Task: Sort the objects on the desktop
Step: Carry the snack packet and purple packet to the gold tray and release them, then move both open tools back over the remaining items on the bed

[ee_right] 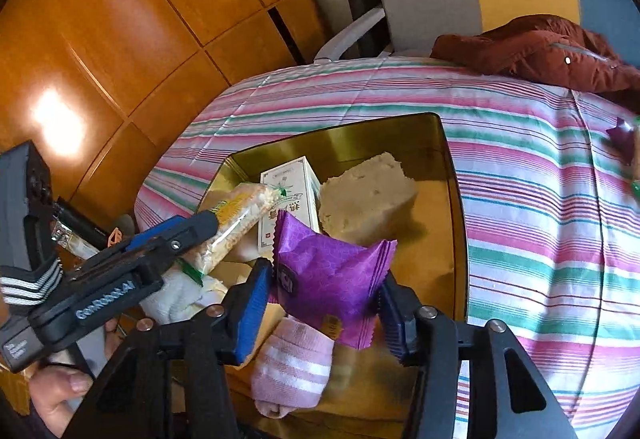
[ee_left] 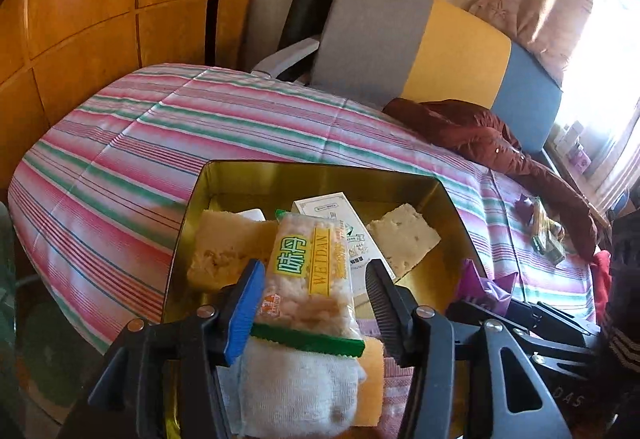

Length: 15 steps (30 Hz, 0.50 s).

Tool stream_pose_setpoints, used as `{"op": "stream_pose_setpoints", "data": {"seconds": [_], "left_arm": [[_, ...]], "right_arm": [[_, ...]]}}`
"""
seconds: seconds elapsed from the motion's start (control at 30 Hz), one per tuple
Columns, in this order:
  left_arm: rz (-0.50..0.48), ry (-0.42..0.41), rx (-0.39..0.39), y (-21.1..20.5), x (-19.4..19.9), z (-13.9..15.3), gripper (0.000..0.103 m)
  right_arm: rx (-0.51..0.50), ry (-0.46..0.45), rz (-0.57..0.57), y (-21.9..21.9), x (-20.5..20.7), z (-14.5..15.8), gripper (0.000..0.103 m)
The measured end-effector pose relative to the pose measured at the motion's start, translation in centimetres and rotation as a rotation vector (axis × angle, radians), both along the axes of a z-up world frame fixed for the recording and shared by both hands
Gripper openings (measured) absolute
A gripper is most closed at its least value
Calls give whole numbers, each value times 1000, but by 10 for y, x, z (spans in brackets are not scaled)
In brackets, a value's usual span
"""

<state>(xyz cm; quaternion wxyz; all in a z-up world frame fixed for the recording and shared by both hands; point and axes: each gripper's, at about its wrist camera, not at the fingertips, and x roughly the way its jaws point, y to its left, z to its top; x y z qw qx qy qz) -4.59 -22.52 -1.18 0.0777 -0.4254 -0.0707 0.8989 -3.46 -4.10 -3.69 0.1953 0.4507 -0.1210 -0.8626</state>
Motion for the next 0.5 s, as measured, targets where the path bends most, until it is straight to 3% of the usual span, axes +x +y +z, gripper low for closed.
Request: {"op": "stream_pose_setpoints", "data": {"seconds": [0.17, 0.3, 0.5], "left_arm": [[-4, 18, -8, 0, 4, 6, 53], [0, 20, -10, -1, 5, 7, 53], [-10, 33, -15, 3, 7, 10, 53]], "right_arm": [[18, 6, -18, 3, 1, 2, 59], [27, 15, -22, 4, 1, 8, 78], [59, 26, -64, 15, 3, 10, 78]]}}
